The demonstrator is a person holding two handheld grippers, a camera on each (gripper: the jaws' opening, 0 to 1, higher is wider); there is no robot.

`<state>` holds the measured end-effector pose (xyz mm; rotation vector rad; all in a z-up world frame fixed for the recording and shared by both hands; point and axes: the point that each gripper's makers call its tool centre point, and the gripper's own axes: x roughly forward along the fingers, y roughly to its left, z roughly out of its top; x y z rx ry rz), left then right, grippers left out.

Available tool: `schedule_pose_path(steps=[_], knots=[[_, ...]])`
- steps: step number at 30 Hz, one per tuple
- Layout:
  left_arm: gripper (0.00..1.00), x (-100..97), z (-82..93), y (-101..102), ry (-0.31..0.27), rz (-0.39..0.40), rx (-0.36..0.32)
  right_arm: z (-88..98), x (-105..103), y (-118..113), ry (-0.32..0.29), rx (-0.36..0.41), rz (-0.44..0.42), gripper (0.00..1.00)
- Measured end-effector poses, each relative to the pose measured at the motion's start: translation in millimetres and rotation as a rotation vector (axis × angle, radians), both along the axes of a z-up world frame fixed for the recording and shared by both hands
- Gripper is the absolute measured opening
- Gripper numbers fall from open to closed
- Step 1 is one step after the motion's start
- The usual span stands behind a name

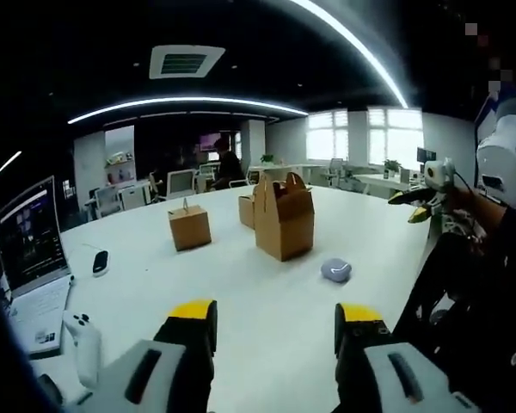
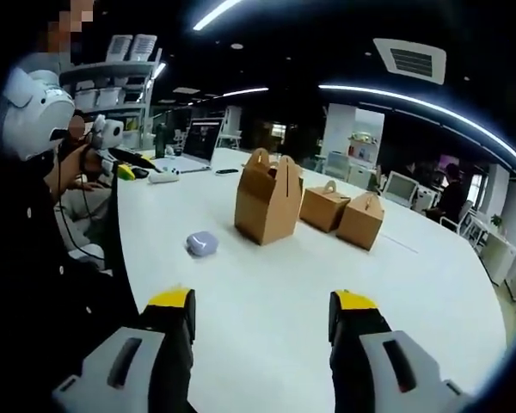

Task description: Pick up one paper box from the group, open the paper box, and remove the item inside

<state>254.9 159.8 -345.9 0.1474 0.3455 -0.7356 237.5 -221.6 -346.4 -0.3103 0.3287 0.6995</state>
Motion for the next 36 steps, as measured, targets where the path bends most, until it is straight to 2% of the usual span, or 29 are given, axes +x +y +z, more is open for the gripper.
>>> schedule_pose_path(steps=[7,15,36], knots=[[0.57,-3.2,4.7,4,-0.002,0.014,-0.003,-2.2,-2,-3,0.015,-0.006,-0.004,0.64],[0.57,-5.7,8.6,10,0.0,0.046,-0.02,-1.0,-7,-10,0.031,0.034,-0.034,0.64],[0.58,-10.4,7.8,0,0.009,0.023,-0.038,-1.1,-11,-11,0.034,0.046,-0.04,0.64]])
